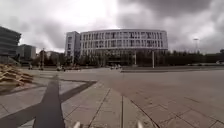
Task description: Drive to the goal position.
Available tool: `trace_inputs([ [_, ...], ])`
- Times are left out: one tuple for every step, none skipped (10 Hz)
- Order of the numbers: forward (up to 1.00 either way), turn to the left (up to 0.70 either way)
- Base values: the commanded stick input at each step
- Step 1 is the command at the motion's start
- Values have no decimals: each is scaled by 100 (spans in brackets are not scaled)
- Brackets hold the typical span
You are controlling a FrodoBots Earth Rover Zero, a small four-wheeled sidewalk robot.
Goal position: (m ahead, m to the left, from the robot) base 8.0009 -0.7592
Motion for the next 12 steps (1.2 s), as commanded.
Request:
trace_inputs([
  [50,25],
  [50,19],
  [50,14],
  [50,9],
  [50,3],
  [50,1],
  [50,1],
  [50,1],
  [50,1],
  [50,1],
  [50,1],
  [50,1],
])
